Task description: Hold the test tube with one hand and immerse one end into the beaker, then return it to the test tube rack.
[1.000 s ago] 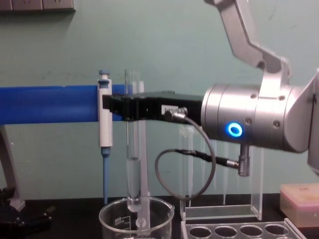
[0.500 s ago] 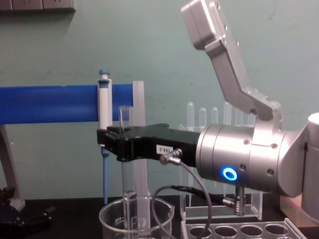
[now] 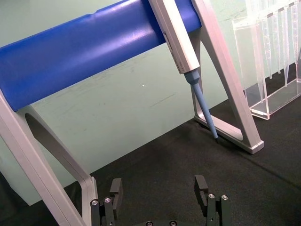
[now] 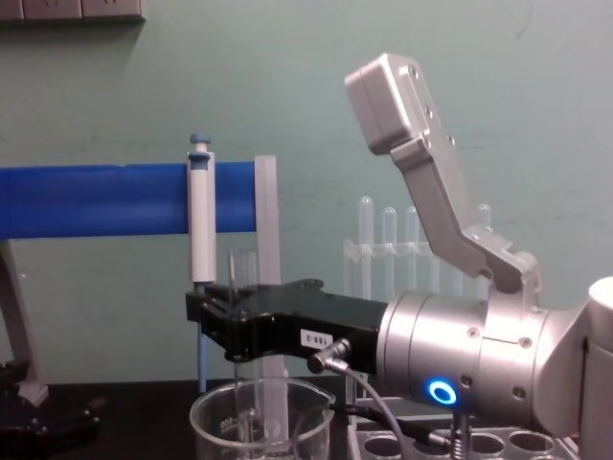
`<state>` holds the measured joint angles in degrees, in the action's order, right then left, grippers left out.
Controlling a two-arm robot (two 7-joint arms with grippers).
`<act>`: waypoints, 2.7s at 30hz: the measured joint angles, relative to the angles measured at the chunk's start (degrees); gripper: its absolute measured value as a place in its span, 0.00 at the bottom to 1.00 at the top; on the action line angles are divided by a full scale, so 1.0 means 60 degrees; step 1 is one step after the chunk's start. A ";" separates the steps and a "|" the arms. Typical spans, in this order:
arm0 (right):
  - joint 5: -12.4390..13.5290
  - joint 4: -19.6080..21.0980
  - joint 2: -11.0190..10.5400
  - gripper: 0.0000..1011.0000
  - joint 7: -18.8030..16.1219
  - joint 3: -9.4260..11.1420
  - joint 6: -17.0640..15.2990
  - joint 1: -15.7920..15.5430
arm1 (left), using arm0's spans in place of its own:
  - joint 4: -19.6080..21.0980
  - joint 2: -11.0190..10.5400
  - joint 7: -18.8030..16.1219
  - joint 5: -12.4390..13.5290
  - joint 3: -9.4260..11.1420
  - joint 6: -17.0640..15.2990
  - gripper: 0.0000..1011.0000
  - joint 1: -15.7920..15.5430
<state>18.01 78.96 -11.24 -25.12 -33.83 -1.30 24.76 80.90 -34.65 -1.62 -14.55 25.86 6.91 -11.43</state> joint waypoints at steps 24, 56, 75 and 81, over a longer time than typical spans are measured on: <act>-0.0102 -0.0112 0.0071 0.15 -0.0016 0.0267 0.0111 -0.0311 | 0.0000 0.0000 0.0000 0.0001 0.0000 0.0000 0.99 0.0000; -0.0095 -0.0100 0.0060 0.15 -0.0016 0.0251 0.0094 -0.0299 | 0.0000 0.0000 0.0000 0.0000 0.0000 0.0000 0.99 0.0001; -0.0094 -0.0101 0.0060 0.15 -0.0016 0.0251 0.0096 -0.0299 | 0.0000 0.0000 -0.0001 0.0001 0.0000 0.0000 0.99 0.0000; -0.0094 -0.0101 0.0060 0.15 -0.0016 0.0251 0.0096 -0.0299 | 0.0000 0.0001 0.0000 0.0000 0.0000 0.0001 0.99 0.0000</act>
<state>17.44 78.35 -10.88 -25.22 -32.33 -0.73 22.96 80.90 -34.64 -1.62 -14.55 25.86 6.91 -11.43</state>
